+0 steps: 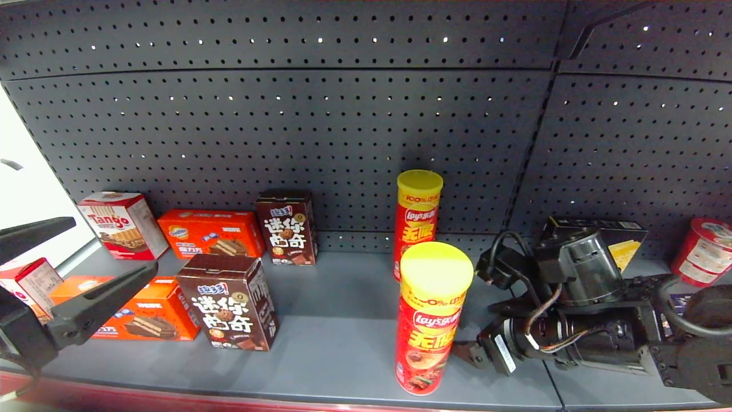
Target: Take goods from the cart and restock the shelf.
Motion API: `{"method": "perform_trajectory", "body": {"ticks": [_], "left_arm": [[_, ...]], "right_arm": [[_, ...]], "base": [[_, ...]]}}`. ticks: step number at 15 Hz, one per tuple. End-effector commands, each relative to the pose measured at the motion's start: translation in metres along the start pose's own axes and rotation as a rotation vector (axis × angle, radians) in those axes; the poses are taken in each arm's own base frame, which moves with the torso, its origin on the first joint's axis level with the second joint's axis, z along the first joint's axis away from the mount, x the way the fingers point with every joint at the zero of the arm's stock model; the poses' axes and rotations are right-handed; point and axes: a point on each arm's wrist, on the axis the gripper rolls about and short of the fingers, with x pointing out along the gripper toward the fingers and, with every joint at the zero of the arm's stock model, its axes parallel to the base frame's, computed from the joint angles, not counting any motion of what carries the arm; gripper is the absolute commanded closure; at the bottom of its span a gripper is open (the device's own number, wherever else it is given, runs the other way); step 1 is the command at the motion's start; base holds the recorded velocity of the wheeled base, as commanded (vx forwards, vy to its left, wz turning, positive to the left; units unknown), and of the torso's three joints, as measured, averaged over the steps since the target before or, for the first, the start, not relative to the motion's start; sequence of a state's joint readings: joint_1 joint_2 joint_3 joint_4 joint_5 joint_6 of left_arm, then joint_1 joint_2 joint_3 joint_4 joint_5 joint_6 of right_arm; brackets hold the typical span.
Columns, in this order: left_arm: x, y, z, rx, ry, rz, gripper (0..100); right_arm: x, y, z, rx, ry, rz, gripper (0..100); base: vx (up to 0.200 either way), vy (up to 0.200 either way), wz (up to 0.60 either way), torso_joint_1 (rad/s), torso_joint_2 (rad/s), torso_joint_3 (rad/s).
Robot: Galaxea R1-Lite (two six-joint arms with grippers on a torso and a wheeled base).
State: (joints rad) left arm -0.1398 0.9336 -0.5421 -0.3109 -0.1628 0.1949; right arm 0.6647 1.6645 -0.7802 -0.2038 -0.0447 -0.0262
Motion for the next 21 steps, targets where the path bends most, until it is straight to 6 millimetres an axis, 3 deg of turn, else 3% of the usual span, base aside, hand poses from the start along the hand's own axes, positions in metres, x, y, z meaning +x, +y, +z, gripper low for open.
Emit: {"method": "perform_trajectory", "body": {"ticks": [1, 9, 21], "left_arm": [[0.000, -0.001, -0.003, -0.001, 0.007, -0.001, 0], [-0.002, -0.002, -0.007, -0.004, 0.016, -0.003, 0], [-0.002, -0.002, -0.007, -0.003, 0.018, -0.005, 0]], "right_arm": [[0.000, 0.000, -0.002, 0.001, 0.007, 0.001, 0], [-0.027, -0.003, -0.025, 0.009, 0.015, -0.005, 0], [-0.006, 0.004, -0.006, -0.008, 0.003, 0.015, 0]], "base": [[0.000, 0.000, 0.00, 0.000, 0.00, 0.000], [0.000, 0.000, 0.00, 0.000, 0.00, 0.000], [0.000, 0.000, 0.00, 0.000, 0.00, 0.000]]}}
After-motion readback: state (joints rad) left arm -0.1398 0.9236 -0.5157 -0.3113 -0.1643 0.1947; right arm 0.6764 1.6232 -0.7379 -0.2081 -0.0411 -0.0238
